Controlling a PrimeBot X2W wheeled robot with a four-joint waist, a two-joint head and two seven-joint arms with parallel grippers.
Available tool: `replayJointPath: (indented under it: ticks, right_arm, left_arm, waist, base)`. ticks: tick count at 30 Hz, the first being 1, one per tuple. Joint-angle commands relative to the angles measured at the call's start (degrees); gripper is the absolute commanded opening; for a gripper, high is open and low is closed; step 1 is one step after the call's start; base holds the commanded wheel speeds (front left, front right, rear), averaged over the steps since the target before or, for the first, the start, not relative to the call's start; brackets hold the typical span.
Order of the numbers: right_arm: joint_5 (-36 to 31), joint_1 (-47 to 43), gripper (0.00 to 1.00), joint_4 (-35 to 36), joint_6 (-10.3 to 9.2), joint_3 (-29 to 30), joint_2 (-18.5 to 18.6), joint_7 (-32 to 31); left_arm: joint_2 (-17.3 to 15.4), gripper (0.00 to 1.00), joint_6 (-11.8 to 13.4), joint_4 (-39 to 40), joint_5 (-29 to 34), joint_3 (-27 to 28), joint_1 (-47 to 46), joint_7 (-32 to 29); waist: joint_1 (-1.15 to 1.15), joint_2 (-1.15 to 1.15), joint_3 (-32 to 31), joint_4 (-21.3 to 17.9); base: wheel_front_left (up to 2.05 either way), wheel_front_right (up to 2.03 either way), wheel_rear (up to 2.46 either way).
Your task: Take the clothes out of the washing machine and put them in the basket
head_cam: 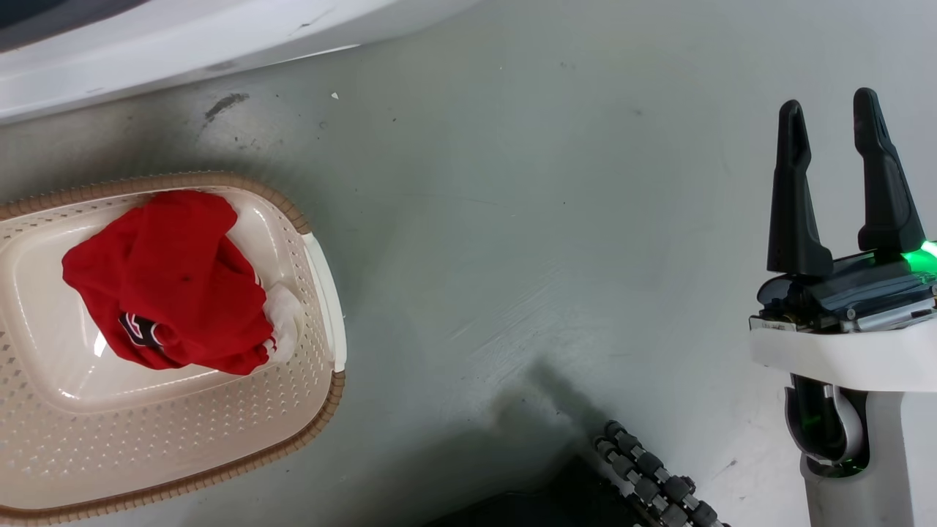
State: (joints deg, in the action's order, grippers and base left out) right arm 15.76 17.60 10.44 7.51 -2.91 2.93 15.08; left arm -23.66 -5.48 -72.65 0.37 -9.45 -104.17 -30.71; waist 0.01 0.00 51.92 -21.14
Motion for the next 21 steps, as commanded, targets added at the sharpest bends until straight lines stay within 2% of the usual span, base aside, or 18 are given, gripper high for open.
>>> replayJointPath:
  ticks: [1,10,12,17,21]
  right_arm:
    - [0.47,0.88,1.0,0.33,-0.04,-0.18,-0.1,0.13]
    - [0.95,1.33,1.0,0.83,-0.04,-0.37,-0.11,0.13]
    - [0.93,1.43,1.0,0.89,-0.04,-0.42,-0.1,0.13]
    - [0.98,1.48,1.0,0.78,-0.04,-0.46,-0.1,0.13]
    - [0.81,1.56,1.0,0.51,-0.04,-0.16,-0.1,0.13]
  left_arm:
    - [-0.3,1.0,0.5,-0.33,0.37,-0.53,-0.48,-0.27]
    - [-1.27,1.0,0.84,-1.07,-0.13,-1.47,2.01,0.19]
    - [-1.49,0.01,0.76,-1.04,0.01,-1.83,1.83,0.92]
    - [-1.64,0.0,0.47,-0.96,-0.58,-2.19,0.94,2.18]
    - [-1.61,0.0,0.14,0.09,-0.91,-2.64,0.35,5.6]
  waist:
    - [-0.01,0.0,0.44,-0.04]
    - [-0.01,0.0,1.37,-0.27]
    - [-0.01,0.0,1.57,-0.19]
    - [-0.01,0.0,1.73,0.0]
    - [-0.01,0.0,1.67,0.45]
  base:
    - [0.0,0.0,0.0]
    - [0.0,0.0,0.0]
    - [0.0,0.0,0.0]
    - [0.0,0.0,0.0]
    - [0.0,0.0,0.0]
